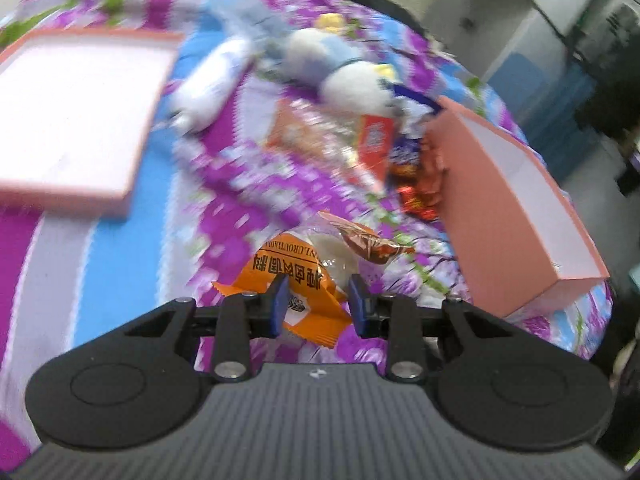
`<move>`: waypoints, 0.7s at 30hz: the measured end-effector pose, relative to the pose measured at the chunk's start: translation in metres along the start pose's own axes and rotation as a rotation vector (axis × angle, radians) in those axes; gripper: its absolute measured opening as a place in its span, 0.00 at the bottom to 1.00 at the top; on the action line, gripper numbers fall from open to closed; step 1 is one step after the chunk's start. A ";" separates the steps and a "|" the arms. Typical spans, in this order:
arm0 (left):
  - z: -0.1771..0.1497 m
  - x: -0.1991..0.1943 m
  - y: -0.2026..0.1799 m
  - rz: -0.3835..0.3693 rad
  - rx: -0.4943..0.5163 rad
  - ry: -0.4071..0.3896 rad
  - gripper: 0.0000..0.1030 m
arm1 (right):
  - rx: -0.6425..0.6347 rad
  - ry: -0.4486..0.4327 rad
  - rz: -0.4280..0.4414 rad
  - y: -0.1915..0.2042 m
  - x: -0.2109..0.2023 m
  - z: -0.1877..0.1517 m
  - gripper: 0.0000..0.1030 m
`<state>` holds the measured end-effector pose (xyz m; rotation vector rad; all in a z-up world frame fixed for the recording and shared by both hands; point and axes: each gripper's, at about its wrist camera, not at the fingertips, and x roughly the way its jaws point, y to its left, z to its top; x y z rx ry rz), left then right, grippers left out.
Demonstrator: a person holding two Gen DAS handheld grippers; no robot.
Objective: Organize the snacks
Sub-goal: 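Lift both held bags off the quilt toward the pink box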
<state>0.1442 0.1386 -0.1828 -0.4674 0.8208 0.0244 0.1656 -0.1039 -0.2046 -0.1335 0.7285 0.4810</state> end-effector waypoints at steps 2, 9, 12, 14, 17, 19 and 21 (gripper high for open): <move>-0.014 -0.007 0.003 0.019 -0.032 0.002 0.35 | 0.006 0.007 0.025 -0.002 -0.005 -0.007 0.55; -0.040 -0.008 0.000 0.053 -0.020 0.046 0.40 | 0.028 0.032 0.046 -0.007 -0.010 -0.020 0.63; -0.040 -0.005 0.000 0.026 -0.023 0.071 0.66 | 0.068 0.051 0.048 -0.011 -0.010 -0.023 0.70; -0.041 -0.008 -0.001 0.017 -0.012 0.065 0.78 | 0.099 0.061 0.055 -0.014 -0.012 -0.026 0.71; -0.038 -0.011 -0.003 -0.003 0.043 0.075 0.83 | 0.151 0.070 0.045 -0.019 -0.016 -0.030 0.74; -0.035 -0.012 -0.005 -0.003 0.108 0.087 0.84 | 0.205 0.077 0.047 -0.023 -0.018 -0.032 0.78; -0.031 -0.012 -0.008 0.002 0.176 0.093 0.85 | 0.250 0.084 0.057 -0.026 -0.020 -0.033 0.78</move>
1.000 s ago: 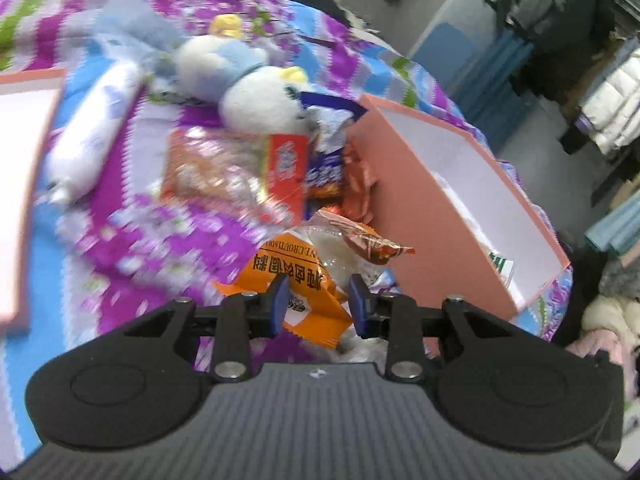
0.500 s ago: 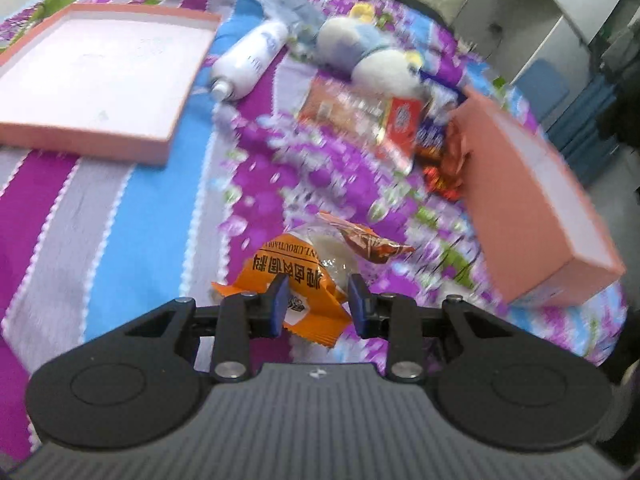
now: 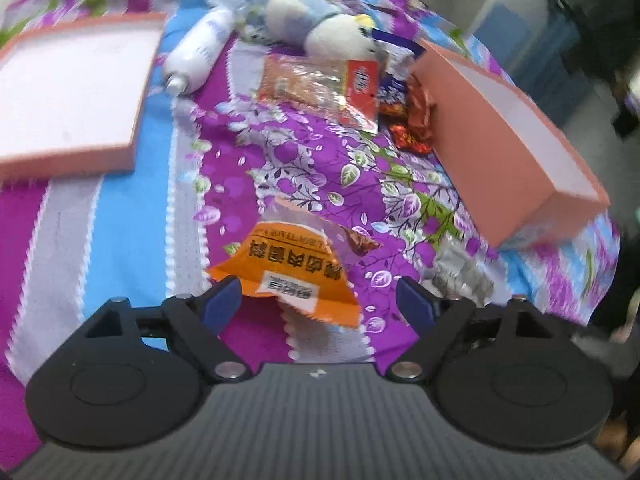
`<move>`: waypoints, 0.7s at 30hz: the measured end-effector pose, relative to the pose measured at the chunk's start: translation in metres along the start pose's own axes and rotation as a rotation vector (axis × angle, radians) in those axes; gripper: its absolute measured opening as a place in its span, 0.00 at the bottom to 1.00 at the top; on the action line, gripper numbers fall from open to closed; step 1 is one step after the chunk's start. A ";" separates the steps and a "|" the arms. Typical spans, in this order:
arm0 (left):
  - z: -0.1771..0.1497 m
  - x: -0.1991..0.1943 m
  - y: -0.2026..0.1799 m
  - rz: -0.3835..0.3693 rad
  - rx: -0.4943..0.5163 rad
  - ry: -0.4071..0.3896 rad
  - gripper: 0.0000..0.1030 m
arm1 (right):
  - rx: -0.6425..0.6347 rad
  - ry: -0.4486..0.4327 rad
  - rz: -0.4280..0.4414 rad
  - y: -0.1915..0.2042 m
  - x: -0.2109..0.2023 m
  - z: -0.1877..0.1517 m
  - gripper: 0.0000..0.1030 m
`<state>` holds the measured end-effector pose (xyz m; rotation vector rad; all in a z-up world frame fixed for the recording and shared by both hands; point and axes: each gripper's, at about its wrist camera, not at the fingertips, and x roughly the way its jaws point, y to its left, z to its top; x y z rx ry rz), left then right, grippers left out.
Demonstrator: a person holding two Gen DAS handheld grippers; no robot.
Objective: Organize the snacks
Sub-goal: 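Lift both held bags off the quilt toward the pink box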
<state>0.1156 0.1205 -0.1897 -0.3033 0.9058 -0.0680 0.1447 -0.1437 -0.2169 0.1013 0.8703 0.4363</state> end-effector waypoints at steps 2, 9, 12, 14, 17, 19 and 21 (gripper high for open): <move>0.004 0.000 -0.001 -0.005 0.063 0.006 0.85 | 0.038 -0.005 0.005 -0.001 -0.003 0.001 0.78; 0.022 0.007 -0.014 -0.014 0.244 0.023 0.86 | 0.153 -0.002 0.014 0.001 -0.001 0.007 0.78; 0.027 0.012 -0.020 -0.026 0.289 0.036 0.90 | 0.191 -0.004 0.017 -0.001 0.003 0.009 0.78; 0.029 0.021 -0.019 -0.008 0.289 0.054 0.90 | 0.204 -0.001 0.004 -0.003 0.007 0.009 0.78; 0.033 0.035 -0.012 -0.001 0.265 0.068 0.90 | 0.214 -0.003 0.013 -0.006 0.011 0.008 0.78; 0.034 0.045 -0.006 0.012 0.239 0.089 0.89 | 0.201 -0.012 0.018 -0.005 0.011 0.008 0.78; 0.035 0.054 0.000 0.030 0.223 0.102 0.88 | 0.190 -0.022 0.025 -0.005 0.011 0.009 0.78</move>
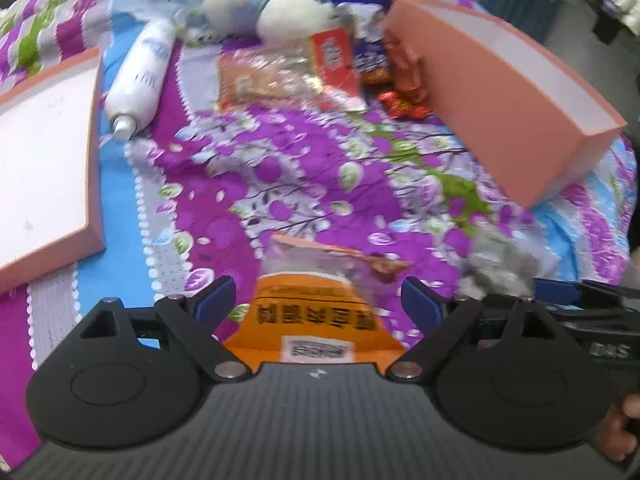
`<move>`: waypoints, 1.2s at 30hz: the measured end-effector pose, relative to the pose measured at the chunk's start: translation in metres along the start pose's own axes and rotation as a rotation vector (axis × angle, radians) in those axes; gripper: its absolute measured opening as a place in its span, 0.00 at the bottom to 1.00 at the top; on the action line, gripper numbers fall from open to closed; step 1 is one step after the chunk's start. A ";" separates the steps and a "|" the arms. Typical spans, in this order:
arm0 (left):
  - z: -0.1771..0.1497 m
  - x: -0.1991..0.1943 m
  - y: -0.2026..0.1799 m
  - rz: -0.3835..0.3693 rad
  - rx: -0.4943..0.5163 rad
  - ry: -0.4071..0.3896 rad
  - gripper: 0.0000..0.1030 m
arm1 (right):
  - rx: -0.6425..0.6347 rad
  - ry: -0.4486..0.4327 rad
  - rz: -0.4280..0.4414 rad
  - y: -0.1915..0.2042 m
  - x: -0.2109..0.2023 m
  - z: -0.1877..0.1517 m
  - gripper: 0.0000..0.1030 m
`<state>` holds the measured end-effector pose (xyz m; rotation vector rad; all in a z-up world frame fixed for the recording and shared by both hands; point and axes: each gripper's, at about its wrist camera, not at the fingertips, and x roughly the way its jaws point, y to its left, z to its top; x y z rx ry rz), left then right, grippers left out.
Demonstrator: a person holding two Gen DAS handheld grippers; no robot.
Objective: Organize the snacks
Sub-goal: 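Lift both held bags off the quilt toward the pink box, then carry the orange bag and clear bag over the pink box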
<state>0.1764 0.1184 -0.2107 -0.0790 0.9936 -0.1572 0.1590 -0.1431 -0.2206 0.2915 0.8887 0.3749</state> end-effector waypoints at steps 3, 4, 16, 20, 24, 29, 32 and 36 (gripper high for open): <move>-0.003 0.010 0.002 0.010 -0.011 0.023 0.87 | 0.007 -0.003 0.008 -0.001 0.004 0.001 0.78; -0.005 0.012 0.001 0.010 -0.016 0.025 0.84 | 0.005 -0.003 0.009 -0.001 0.006 0.001 0.79; -0.021 -0.011 -0.015 0.086 -0.154 -0.042 0.70 | -0.155 -0.003 0.000 0.015 0.005 0.002 0.54; -0.023 -0.028 -0.025 0.108 -0.208 -0.076 0.70 | -0.206 -0.018 -0.009 0.019 -0.006 0.001 0.49; -0.024 -0.045 -0.035 0.122 -0.257 -0.100 0.70 | -0.248 -0.044 -0.015 0.023 -0.021 0.003 0.49; -0.027 -0.072 -0.049 0.145 -0.317 -0.149 0.69 | -0.270 -0.082 -0.023 0.023 -0.047 0.011 0.49; -0.029 -0.092 -0.057 0.140 -0.353 -0.187 0.69 | -0.272 -0.115 -0.022 0.024 -0.066 0.016 0.49; -0.030 -0.116 -0.070 0.134 -0.351 -0.221 0.69 | -0.269 -0.148 -0.036 0.025 -0.091 0.022 0.49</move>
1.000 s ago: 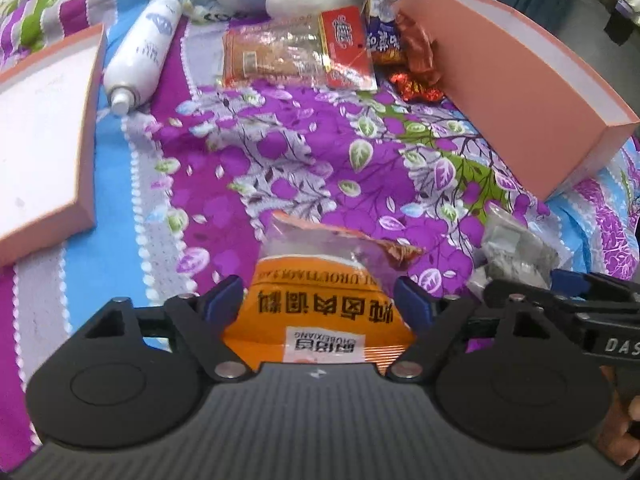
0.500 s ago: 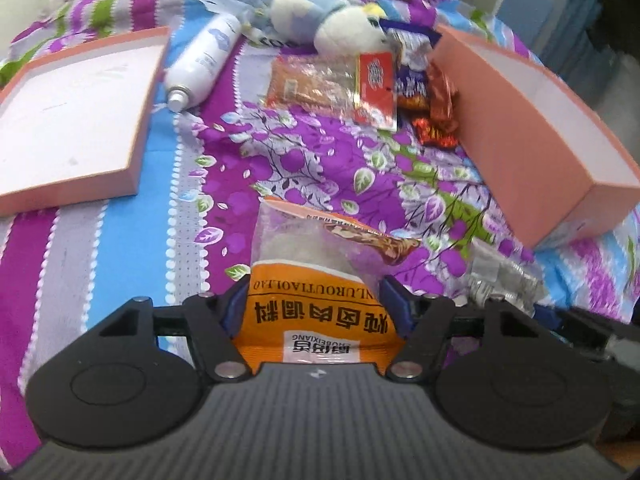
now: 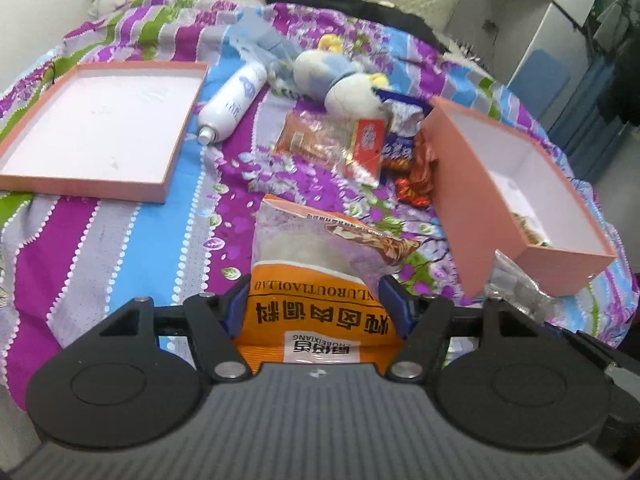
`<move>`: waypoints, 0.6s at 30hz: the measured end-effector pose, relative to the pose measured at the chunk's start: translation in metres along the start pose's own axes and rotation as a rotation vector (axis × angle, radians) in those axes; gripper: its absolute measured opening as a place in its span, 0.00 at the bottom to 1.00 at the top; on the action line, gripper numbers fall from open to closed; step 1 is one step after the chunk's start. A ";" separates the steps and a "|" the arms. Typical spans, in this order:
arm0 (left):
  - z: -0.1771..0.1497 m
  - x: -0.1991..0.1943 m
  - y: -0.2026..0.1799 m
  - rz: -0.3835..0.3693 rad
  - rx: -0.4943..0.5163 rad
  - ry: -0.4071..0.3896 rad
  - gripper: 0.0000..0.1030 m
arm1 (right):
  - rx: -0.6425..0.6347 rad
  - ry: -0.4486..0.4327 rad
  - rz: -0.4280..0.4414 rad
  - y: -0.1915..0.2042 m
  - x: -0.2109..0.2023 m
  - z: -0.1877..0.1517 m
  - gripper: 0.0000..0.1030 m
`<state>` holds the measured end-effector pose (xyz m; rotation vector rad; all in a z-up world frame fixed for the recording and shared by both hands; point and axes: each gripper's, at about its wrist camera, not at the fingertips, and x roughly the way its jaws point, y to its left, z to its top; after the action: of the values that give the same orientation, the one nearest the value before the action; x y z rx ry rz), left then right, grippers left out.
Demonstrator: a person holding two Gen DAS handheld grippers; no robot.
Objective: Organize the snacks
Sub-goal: 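Carry the orange bag and clear bag over the pink box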
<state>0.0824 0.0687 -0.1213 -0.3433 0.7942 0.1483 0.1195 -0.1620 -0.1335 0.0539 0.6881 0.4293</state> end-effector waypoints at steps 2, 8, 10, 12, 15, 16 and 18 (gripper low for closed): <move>0.000 -0.014 -0.004 -0.008 0.005 -0.019 0.69 | 0.006 -0.016 -0.002 0.000 -0.014 0.005 0.49; -0.002 -0.056 -0.020 -0.041 0.013 -0.078 0.69 | -0.007 -0.056 0.003 0.004 -0.049 0.015 0.49; -0.005 -0.064 -0.025 -0.056 0.018 -0.081 0.69 | -0.010 -0.061 0.013 0.005 -0.058 0.018 0.49; -0.007 -0.070 -0.029 -0.067 0.017 -0.084 0.69 | -0.011 -0.068 0.018 0.005 -0.065 0.020 0.49; -0.011 -0.078 -0.035 -0.077 0.017 -0.094 0.69 | -0.015 -0.084 0.011 0.003 -0.076 0.022 0.49; -0.012 -0.080 -0.037 -0.084 0.016 -0.095 0.69 | -0.014 -0.088 0.008 0.002 -0.079 0.022 0.49; -0.010 -0.082 -0.041 -0.100 0.018 -0.096 0.69 | -0.006 -0.094 -0.003 -0.003 -0.084 0.023 0.49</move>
<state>0.0294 0.0262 -0.0592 -0.3551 0.6820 0.0637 0.0774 -0.1960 -0.0655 0.0668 0.5938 0.4239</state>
